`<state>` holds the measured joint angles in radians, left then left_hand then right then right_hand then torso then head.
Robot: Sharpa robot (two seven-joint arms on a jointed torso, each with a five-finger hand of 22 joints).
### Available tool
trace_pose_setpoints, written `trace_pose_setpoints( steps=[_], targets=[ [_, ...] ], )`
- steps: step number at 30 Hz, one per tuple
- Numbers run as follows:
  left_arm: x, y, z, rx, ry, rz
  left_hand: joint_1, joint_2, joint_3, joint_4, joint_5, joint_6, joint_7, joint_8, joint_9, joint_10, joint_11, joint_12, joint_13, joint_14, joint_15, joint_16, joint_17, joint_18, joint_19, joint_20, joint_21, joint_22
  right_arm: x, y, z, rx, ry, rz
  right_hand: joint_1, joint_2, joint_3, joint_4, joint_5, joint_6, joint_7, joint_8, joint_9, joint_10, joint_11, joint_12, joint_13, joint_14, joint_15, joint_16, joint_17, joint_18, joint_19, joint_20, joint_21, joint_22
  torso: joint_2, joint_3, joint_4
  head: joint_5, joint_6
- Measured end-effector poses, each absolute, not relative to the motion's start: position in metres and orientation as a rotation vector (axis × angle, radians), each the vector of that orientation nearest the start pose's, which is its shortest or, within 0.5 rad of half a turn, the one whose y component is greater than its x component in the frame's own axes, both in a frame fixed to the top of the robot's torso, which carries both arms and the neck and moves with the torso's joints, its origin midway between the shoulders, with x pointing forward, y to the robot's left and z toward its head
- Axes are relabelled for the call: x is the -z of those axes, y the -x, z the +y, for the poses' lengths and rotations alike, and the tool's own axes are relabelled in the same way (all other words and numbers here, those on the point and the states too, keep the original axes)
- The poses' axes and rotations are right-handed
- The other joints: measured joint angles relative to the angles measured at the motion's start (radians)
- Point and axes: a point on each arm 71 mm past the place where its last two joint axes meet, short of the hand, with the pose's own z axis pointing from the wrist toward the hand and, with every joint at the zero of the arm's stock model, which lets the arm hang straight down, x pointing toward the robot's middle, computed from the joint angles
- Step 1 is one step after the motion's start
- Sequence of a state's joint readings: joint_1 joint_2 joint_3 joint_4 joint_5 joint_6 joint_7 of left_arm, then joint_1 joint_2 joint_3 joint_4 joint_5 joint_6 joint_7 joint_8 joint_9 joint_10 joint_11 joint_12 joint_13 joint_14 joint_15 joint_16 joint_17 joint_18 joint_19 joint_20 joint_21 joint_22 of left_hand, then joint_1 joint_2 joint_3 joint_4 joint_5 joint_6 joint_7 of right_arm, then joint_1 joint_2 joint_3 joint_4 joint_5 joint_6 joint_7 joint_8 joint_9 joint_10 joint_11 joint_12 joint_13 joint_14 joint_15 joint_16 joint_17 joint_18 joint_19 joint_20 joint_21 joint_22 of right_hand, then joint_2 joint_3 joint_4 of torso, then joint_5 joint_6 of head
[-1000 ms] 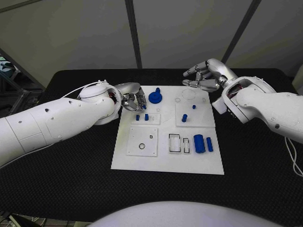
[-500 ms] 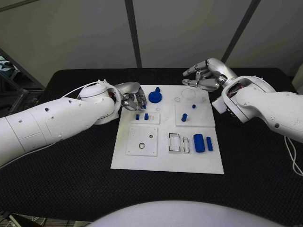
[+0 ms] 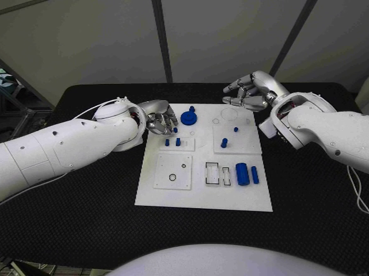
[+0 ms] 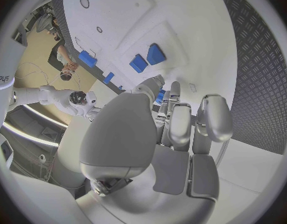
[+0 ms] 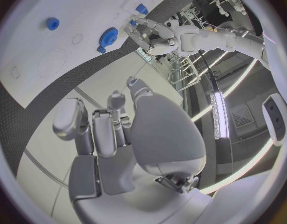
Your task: Assemble the parts on the task board
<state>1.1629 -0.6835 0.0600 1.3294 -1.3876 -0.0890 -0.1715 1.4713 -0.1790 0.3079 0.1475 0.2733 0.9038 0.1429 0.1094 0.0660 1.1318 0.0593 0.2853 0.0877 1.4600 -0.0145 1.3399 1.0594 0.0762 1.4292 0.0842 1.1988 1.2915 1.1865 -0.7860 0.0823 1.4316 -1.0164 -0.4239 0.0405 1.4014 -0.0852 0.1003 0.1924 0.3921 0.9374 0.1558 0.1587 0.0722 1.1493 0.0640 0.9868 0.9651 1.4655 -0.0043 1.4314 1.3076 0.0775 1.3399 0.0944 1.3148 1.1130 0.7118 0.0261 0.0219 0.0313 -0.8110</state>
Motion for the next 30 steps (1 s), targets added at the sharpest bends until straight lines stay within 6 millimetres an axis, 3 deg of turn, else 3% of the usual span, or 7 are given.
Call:
trace_pose_setpoints(
  steps=[3,6,14,18,24,26,30],
  targets=[
    [0.196,-0.522,0.18,0.611,-0.06,1.869,0.0,0.0,0.0,0.0,0.0,-0.002,-0.002,0.0,0.0,0.0,0.0,-0.003,0.0,0.0,0.0,0.0,-0.005,0.0,0.0,0.0,-0.008,-0.004,0.147,-0.517,-0.207,-0.931,-0.294,1.517,0.001,0.001,0.015,0.002,-0.012,0.0,0.0,0.004,0.0,-0.095,-0.001,-0.169,-0.156,0.001,-0.005,-0.019,0.0,0.001,-0.009,-0.004,-0.018,-0.024,0.0,-0.0005,0.0,-0.001,0.002],
    [0.194,-0.522,0.184,0.614,-0.051,1.862,-0.005,-0.005,0.0,0.0,0.0,-0.004,-0.004,-0.004,0.0,-0.007,0.007,-0.006,0.0,-0.004,0.004,0.0,-0.01,0.0,0.0,0.0,-0.016,-0.007,0.148,-0.517,-0.211,-0.919,-0.288,1.528,0.016,-0.003,0.04,0.01,-0.033,0.002,-0.002,0.007,0.0,-0.13,0.0,-0.32,-0.277,-0.001,-0.007,-0.045,-0.022,0.016,-0.016,-0.005,-0.038,-0.051,0.0,-0.0006,0.0,-0.002,0.005],
    [0.182,-0.522,0.197,0.623,-0.018,1.828,-0.009,-0.009,0.0,0.0,0.0,-0.003,-0.004,-0.004,0.0,-0.008,0.008,-0.011,0.0,-0.004,0.004,0.0,-0.012,0.0,0.0,0.0,-0.016,-0.008,0.15,-0.516,-0.216,-0.871,-0.223,1.573,0.072,-0.035,0.107,-0.01,-0.088,0.045,0.008,0.007,0.0,-0.094,0.013,-0.623,-0.548,-0.001,-0.007,-0.061,-0.038,0.016,-0.012,-0.001,-0.05,-0.064,-0.001,-0.0006,-0.0007,0.0,0.011],
    [0.178,-0.521,0.205,0.629,0.003,1.819,-0.009,-0.009,0.0,0.0,0.0,0.001,0.001,-0.004,0.002,-0.008,0.008,-0.011,0.002,-0.004,0.004,0.0,-0.012,0.0,0.0,0.0,-0.015,-0.008,0.151,-0.514,-0.22,-0.834,-0.166,1.597,0.082,-0.045,0.13,-0.023,-0.096,0.063,0.002,-0.005,-0.001,-0.068,0.015,-0.692,-0.621,-0.001,-0.007,-0.061,-0.035,0.016,-0.008,0.002,-0.05,-0.057,-0.001,-0.0006,-0.0004,0.0,0.015],
    [0.173,-0.517,0.226,0.676,0.099,1.796,0.008,0.008,0.023,-0.015,0.0,0.082,0.005,0.033,0.014,-0.006,0.017,-0.011,0.011,-0.037,0.01,-0.05,-0.1,0.002,-0.045,0.008,-0.115,-0.074,0.15,-0.507,-0.222,-0.76,-0.04,1.62,0.082,-0.045,0.144,-0.031,-0.102,0.081,-0.002,-0.012,-0.001,-0.063,0.017,-0.742,-0.675,-0.001,-0.007,-0.061,-0.037,0.016,-0.003,0.008,-0.042,-0.042,-0.001,-0.0011,0.0002,-0.019,0.029],
    [0.17,-0.516,0.232,0.72,0.156,1.773,0.01,0.01,0.041,-0.021,0.0,0.108,0.007,0.042,0.015,-0.004,0.018,-0.007,0.011,-0.09,0.012,-0.128,-0.226,0.085,-0.1,0.01,-0.235,-0.157,0.15,-0.505,-0.221,-0.731,0.009,1.622,0.082,-0.045,0.145,-0.032,-0.102,0.081,-0.002,-0.014,-0.001,-0.061,0.015,-0.748,-0.684,0.0,-0.006,-0.061,-0.04,0.016,0.0,0.011,-0.042,-0.038,-0.001,-0.0011,0.0002,-0.031,0.036],
    [0.161,-0.51,0.241,0.887,0.326,1.688,0.009,0.018,0.064,-0.033,0.0,0.122,0.014,0.042,0.013,-0.004,0.018,-0.007,0.012,-0.161,0.016,-0.247,-0.405,0.086,-0.184,0.014,-0.418,-0.281,0.15,-0.499,-0.217,-0.658,0.124,1.62,0.072,-0.055,0.145,-0.032,-0.108,0.083,-0.005,-0.019,-0.001,-0.058,0.018,-0.761,-0.701,0.003,-0.003,-0.061,-0.042,0.016,0.0,0.011,-0.042,-0.035,0.0,-0.0004,-0.0003,-0.053,0.044]
  ],
)
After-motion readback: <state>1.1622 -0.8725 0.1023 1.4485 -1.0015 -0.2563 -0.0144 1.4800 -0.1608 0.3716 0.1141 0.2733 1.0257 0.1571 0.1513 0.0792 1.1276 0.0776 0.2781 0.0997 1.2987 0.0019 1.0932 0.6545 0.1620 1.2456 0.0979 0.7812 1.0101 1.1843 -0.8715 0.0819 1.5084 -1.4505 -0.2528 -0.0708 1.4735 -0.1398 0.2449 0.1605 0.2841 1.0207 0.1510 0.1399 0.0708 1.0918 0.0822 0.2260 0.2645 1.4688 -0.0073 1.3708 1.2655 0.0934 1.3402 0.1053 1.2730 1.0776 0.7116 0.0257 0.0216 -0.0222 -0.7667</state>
